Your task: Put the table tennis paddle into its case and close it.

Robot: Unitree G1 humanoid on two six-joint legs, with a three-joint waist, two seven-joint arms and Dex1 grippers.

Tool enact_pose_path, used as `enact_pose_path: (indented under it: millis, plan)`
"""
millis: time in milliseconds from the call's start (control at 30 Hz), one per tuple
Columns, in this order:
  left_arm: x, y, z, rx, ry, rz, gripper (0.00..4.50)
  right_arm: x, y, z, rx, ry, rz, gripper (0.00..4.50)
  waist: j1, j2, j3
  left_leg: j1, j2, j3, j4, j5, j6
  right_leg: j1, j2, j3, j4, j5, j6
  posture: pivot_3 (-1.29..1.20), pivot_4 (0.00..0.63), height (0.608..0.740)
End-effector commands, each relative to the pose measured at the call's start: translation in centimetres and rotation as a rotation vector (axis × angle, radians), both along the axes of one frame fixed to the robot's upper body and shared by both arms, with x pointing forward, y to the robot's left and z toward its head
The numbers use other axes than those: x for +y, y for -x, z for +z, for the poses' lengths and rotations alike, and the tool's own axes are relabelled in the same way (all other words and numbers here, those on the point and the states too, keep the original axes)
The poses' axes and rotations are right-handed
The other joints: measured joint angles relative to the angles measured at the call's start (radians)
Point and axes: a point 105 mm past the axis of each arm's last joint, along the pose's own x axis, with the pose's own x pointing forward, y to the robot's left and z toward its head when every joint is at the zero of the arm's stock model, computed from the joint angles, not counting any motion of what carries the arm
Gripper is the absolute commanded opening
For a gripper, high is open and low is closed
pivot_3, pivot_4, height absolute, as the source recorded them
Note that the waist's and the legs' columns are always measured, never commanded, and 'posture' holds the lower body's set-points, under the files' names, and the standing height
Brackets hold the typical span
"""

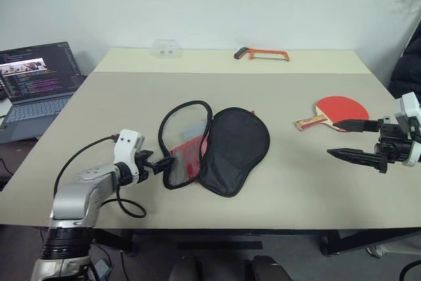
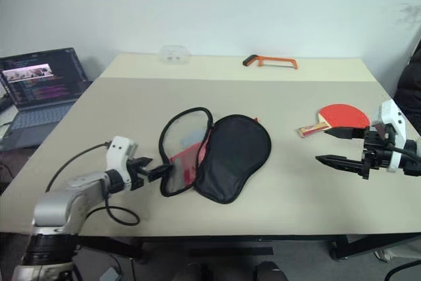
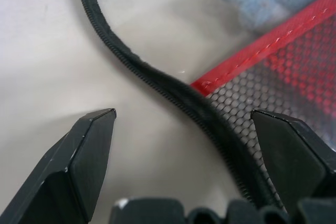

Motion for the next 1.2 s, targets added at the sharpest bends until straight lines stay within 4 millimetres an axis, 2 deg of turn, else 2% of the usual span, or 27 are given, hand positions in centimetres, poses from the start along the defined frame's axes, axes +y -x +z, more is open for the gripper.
enact_pose_path:
  millis: [33, 133, 200, 300, 467, 633, 667, 867, 967, 1200]
  plan:
    - [-2.5, 0.5, -1.0, 0.049, 0.045, -0.036, 4.50, 0.5, -0.1, 1.1, -0.041, 0.003, 0.020, 4.48, 0.009, 0.000, 0.000, 0.000, 0.000, 0.000, 0.001, 0.000, 0.000, 0.000, 0.000, 0.000, 0.000, 0.000, 0.001, 0.00, 0.150, 0.740]
    - [-3.0, 0.6, -0.9, 0.051, 0.059, -0.024, 4.50, 0.6, -0.3, 1.2, -0.040, 0.005, 0.024, 4.48, 0.016, 0.000, 0.000, 0.000, -0.001, 0.000, 0.001, 0.000, 0.000, 0.001, -0.001, 0.000, -0.001, 0.001, 0.002, 0.00, 0.150, 0.740]
    - [-2.6, 0.5, -1.0, 0.053, 0.053, 0.011, 4.50, 0.7, -0.4, 1.2, -0.041, 0.007, 0.025, 4.48, 0.017, 0.000, 0.000, 0.000, -0.001, 0.000, 0.001, 0.000, 0.000, 0.001, -0.001, 0.000, -0.001, 0.001, 0.002, 0.00, 0.150, 0.740]
    - [-1.9, 0.1, -1.2, 0.050, 0.035, 0.071, 3.91, 0.8, -0.5, 1.3, -0.043, 0.008, 0.031, 4.50, 0.017, 0.000, 0.000, 0.000, -0.001, 0.000, 0.001, 0.000, 0.000, 0.001, -0.001, 0.000, -0.001, 0.001, 0.002, 0.00, 0.150, 0.740]
    - [-1.3, -0.9, -0.8, 0.009, -0.007, 0.167, 2.14, 1.1, -0.8, 1.5, -0.050, 0.008, 0.040, 4.50, 0.018, 0.000, 0.000, 0.000, -0.001, 0.000, 0.001, 0.000, 0.000, 0.001, -0.001, 0.000, -0.001, 0.001, 0.002, 0.00, 0.150, 0.740]
    - [-1.3, -2.5, 1.2, -0.070, -0.003, 0.264, 0.27, 1.3, -0.9, 1.6, -0.058, 0.007, 0.044, 4.50, 0.024, -0.001, 0.000, 0.000, -0.001, -0.001, 0.002, 0.000, 0.000, 0.002, -0.001, 0.000, -0.001, 0.001, 0.002, 0.00, 0.150, 0.740]
    - [-1.1, -2.8, 1.5, -0.084, -0.023, 0.267, 0.02, 1.3, -0.9, 1.7, -0.060, 0.007, 0.044, 4.50, 0.024, -0.001, 0.000, 0.000, -0.001, -0.001, 0.002, 0.000, 0.000, 0.002, -0.001, 0.000, -0.001, 0.001, 0.002, 0.00, 0.150, 0.740]
    - [2.5, -4.2, 2.2, -0.115, -0.099, 0.381, 0.02, 1.3, -0.8, 2.1, -0.079, 0.006, 0.034, 4.50, 0.015, -0.002, 0.001, 0.000, -0.001, 0.000, 0.000, 0.000, 0.000, 0.000, 0.000, 0.000, -0.002, 0.001, 0.002, 0.00, 0.150, 0.740]
    - [3.9, -5.1, 3.5, -0.178, -0.120, 0.459, 0.02, 1.2, -0.5, 2.2, -0.083, 0.007, 0.027, 4.50, 0.013, -0.002, 0.001, -0.001, -0.001, 0.000, 0.000, 0.000, 0.000, -0.001, 0.000, 0.001, -0.002, 0.001, 0.002, 0.00, 0.150, 0.740]
    - [4.0, -6.9, 6.2, -0.324, -0.133, 0.556, 0.02, 1.2, -0.4, 2.3, -0.096, 0.004, 0.017, 4.50, 0.014, -0.004, 0.002, -0.002, -0.001, 0.000, 0.000, 0.000, 0.000, -0.001, 0.000, 0.000, -0.002, 0.001, 0.002, 0.00, 0.150, 0.740]
